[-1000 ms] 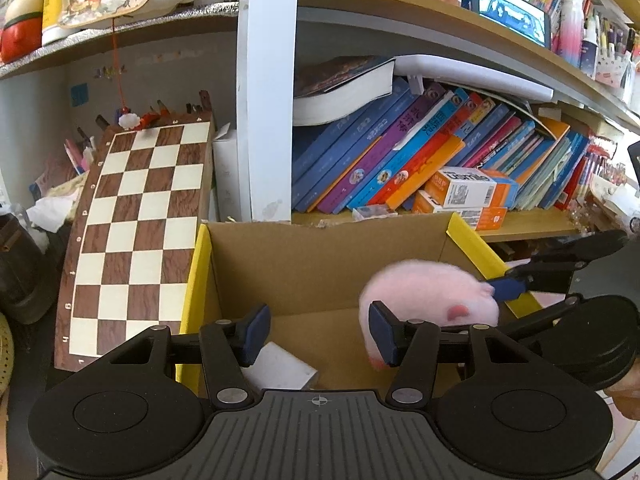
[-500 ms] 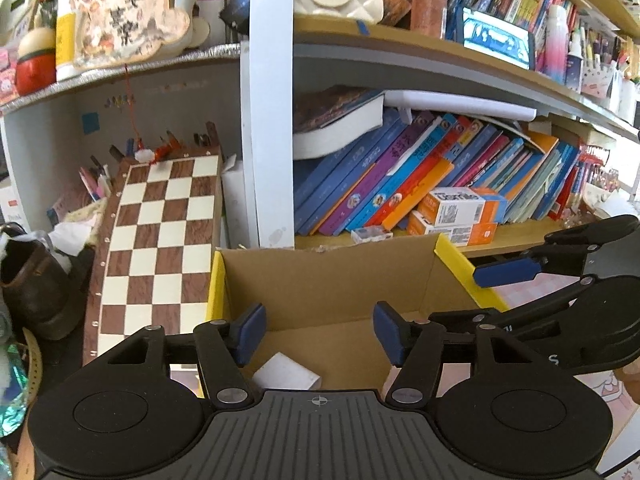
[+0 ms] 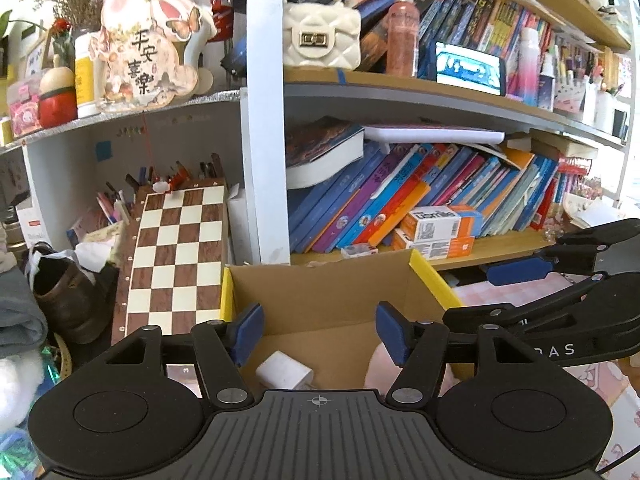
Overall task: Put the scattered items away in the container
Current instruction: 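Withdraw both tools from the yellow box and back away over the desk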
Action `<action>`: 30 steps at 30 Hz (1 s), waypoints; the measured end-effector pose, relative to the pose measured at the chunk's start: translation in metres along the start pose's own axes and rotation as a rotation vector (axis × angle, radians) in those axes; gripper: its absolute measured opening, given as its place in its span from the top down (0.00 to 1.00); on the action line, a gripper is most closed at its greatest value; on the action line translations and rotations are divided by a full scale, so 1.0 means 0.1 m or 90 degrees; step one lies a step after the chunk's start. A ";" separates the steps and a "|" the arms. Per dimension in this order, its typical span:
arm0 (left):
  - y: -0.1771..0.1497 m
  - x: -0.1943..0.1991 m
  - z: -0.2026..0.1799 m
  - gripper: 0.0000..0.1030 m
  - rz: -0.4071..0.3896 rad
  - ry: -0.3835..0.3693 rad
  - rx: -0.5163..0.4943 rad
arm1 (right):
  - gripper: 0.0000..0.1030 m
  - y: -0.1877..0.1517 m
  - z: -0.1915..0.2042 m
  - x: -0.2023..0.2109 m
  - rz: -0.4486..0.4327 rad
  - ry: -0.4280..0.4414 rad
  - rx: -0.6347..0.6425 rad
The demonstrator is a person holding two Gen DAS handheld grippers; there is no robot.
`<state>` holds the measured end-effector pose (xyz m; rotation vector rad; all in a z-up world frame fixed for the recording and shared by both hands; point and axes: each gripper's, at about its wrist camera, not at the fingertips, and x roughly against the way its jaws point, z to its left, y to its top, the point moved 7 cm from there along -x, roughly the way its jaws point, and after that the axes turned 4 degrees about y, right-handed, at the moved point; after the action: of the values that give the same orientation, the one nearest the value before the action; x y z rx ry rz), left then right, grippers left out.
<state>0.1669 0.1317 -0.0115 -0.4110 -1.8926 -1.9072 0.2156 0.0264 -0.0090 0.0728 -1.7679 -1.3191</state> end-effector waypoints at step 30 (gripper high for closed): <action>-0.64 0.63 -0.61 0.26 0.084 -0.057 -0.011 | 0.37 -1.05 -0.03 0.84 0.048 -0.035 -0.083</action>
<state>0.0859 0.0646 -0.0387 -0.6207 -1.8573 -1.8485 0.1219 -0.0648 -0.0405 -0.1040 -1.7088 -1.3899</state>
